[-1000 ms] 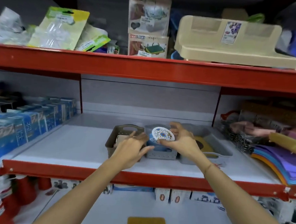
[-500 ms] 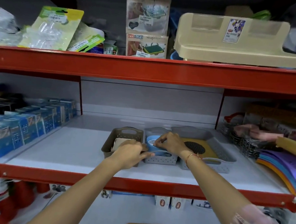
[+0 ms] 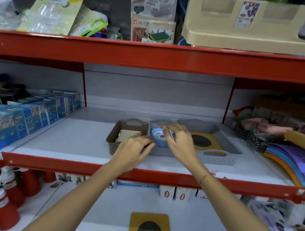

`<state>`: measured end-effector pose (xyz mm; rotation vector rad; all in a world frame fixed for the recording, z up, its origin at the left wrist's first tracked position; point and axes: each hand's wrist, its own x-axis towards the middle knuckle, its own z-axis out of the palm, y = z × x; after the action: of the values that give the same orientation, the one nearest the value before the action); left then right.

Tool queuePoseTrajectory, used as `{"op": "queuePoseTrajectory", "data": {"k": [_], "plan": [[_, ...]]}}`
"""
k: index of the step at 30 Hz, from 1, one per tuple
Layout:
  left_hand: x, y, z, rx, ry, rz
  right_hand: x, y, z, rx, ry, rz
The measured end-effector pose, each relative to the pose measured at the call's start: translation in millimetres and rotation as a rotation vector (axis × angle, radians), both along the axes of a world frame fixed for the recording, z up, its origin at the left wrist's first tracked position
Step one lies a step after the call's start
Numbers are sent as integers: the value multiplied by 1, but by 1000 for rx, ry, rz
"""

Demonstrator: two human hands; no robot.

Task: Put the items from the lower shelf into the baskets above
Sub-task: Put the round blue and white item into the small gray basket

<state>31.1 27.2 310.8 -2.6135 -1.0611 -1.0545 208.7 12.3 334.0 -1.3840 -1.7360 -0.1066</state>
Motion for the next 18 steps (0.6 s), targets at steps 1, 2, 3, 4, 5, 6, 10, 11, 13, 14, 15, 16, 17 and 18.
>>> {"op": "queuePoseTrajectory", "data": {"k": [1,2,3,4,5,6,10,11,13,14,15,16,17,18], "plan": [[-2,-8,-6,47,-81,-28,-3,-16,-6,108,26,24],[-5,-17,-12,93,-159,-49,-5,-32,-14,177,61,52],[-7,-25,-20,133,-218,-64,-6,-46,-22,218,88,81],[-9,-33,-31,156,-252,-74,-6,-60,-33,244,107,101],[-11,-43,-42,174,-272,-86,-6,-73,-44,273,118,113],[-12,-50,-53,192,-275,-106,-5,-82,-56,304,102,119],[-18,-67,-110,206,-189,-128,6,-105,-136,285,-115,119],[-19,-68,-124,204,-151,-119,10,-107,-157,223,-154,121],[-20,-74,-149,147,-64,-136,17,-111,-195,48,-215,122],[-21,-76,-162,96,-21,-143,21,-111,-213,-50,-226,112],[-20,-78,-177,33,21,-140,25,-111,-230,-163,-224,91],[-20,-80,-193,-37,64,-121,28,-111,-244,-280,-215,69],[-19,-81,-211,-119,107,-89,30,-112,-258,-390,-204,42],[-18,-83,-225,-216,140,-42,32,-111,-269,-501,-190,17]]}}
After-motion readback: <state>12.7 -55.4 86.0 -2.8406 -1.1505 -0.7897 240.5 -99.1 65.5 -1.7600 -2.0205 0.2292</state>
